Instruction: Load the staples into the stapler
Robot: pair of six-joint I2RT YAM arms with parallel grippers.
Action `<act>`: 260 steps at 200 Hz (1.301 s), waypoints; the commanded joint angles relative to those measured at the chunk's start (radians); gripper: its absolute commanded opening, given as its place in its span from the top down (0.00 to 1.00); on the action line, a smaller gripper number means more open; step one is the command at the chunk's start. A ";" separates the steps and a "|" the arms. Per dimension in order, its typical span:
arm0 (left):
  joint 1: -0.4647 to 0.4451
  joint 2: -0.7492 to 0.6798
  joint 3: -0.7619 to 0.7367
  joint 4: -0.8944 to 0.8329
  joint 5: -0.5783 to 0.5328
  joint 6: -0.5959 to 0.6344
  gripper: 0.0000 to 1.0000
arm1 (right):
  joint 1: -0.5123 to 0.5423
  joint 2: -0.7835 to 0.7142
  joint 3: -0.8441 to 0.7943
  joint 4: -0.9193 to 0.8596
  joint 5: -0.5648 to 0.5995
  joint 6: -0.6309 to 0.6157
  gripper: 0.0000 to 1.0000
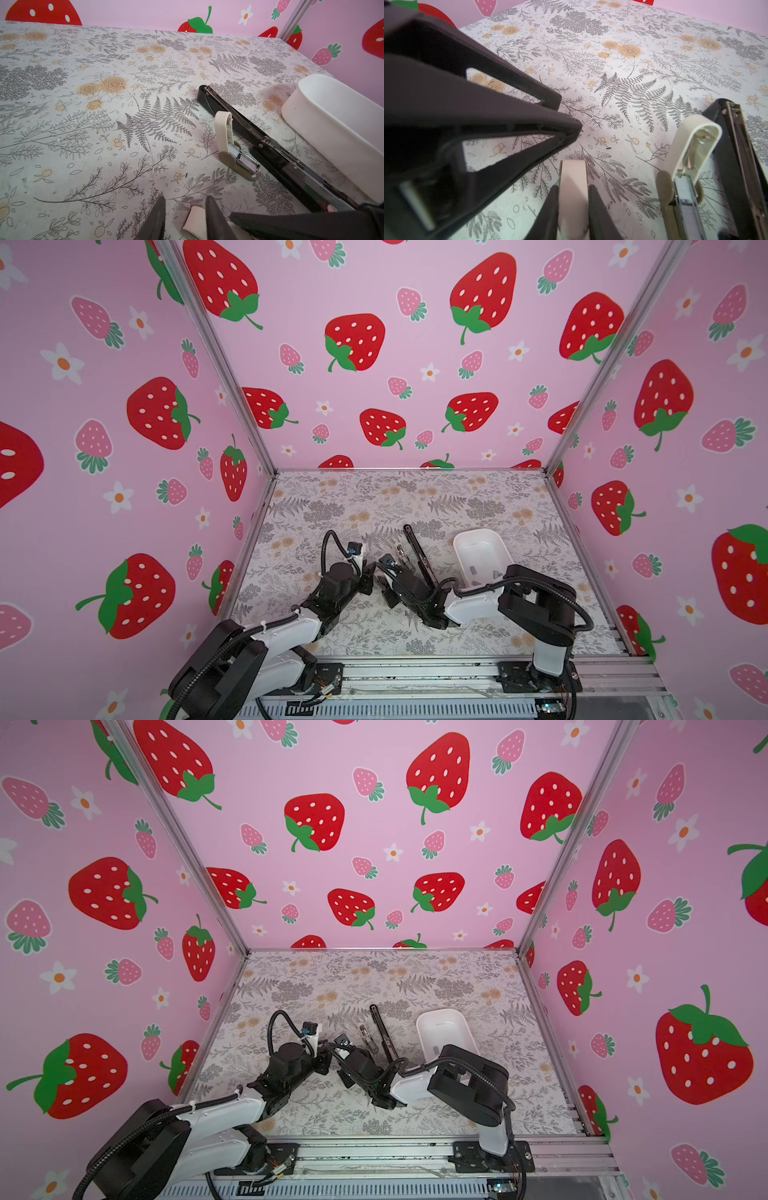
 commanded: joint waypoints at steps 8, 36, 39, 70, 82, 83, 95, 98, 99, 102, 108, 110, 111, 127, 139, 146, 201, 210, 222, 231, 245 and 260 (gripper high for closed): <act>-0.005 0.011 0.007 0.028 -0.010 -0.001 0.65 | -0.003 0.013 -0.021 0.016 0.017 0.011 0.76; -0.005 0.014 0.007 0.030 -0.002 -0.007 0.65 | -0.003 0.024 -0.027 0.028 0.011 0.019 0.76; -0.004 0.013 0.006 0.030 -0.001 -0.007 0.65 | -0.003 0.026 -0.027 0.029 0.012 0.020 0.76; -0.003 0.005 0.006 0.022 -0.001 -0.008 0.65 | -0.002 0.034 -0.025 0.032 0.001 0.025 0.76; -0.004 0.001 0.003 0.021 -0.002 -0.008 0.65 | -0.002 0.037 -0.024 0.033 -0.006 0.027 0.76; -0.004 0.001 0.004 0.022 -0.002 -0.008 0.65 | -0.002 0.037 -0.024 0.033 -0.006 0.027 0.76; -0.005 0.001 0.003 0.021 -0.004 -0.008 0.65 | 0.000 0.043 -0.020 0.033 -0.010 0.027 0.76; -0.003 0.001 0.003 0.022 -0.005 -0.008 0.65 | 0.001 0.044 -0.019 0.033 -0.010 0.028 0.76; -0.003 0.001 0.003 0.021 -0.005 -0.007 0.65 | 0.001 0.045 -0.018 0.033 -0.011 0.028 0.76; -0.004 0.002 0.003 0.022 -0.006 -0.008 0.65 | 0.001 0.044 -0.017 0.033 -0.013 0.028 0.76; -0.004 0.003 0.003 0.021 -0.008 -0.008 0.65 | 0.001 0.048 -0.015 0.033 -0.014 0.030 0.76; -0.005 0.004 0.003 0.021 -0.008 -0.008 0.65 | 0.002 0.049 -0.014 0.032 -0.013 0.030 0.76; -0.004 0.004 0.003 0.022 -0.008 -0.008 0.65 | 0.002 0.050 -0.014 0.032 -0.014 0.030 0.76; -0.004 0.006 0.004 0.023 -0.010 -0.006 0.65 | 0.004 0.063 -0.004 0.028 -0.017 0.030 0.76; -0.004 0.009 0.005 0.024 -0.010 -0.007 0.65 | 0.006 0.073 0.001 0.024 -0.015 0.032 0.76; -0.004 0.010 0.005 0.025 -0.010 -0.004 0.65 | 0.006 0.076 0.003 0.024 -0.015 0.031 0.76; -0.004 0.024 0.006 0.031 -0.017 -0.006 0.65 | 0.010 0.102 0.005 0.023 0.004 0.038 0.76; -0.005 0.028 0.008 0.033 -0.020 -0.008 0.65 | 0.010 0.108 0.005 0.024 0.006 0.039 0.76; -0.005 0.034 0.010 0.030 -0.025 -0.010 0.65 | 0.011 0.115 0.005 0.023 0.007 0.040 0.76; -0.004 0.038 0.013 0.031 -0.030 -0.012 0.66 | 0.012 0.118 0.003 0.023 0.009 0.041 0.76; -0.003 0.044 0.016 0.030 -0.034 -0.015 0.66 | 0.012 0.126 -0.001 0.024 0.014 0.044 0.76; -0.004 0.050 0.019 0.027 -0.040 -0.016 0.65 | 0.012 0.130 -0.008 0.027 0.018 0.047 0.76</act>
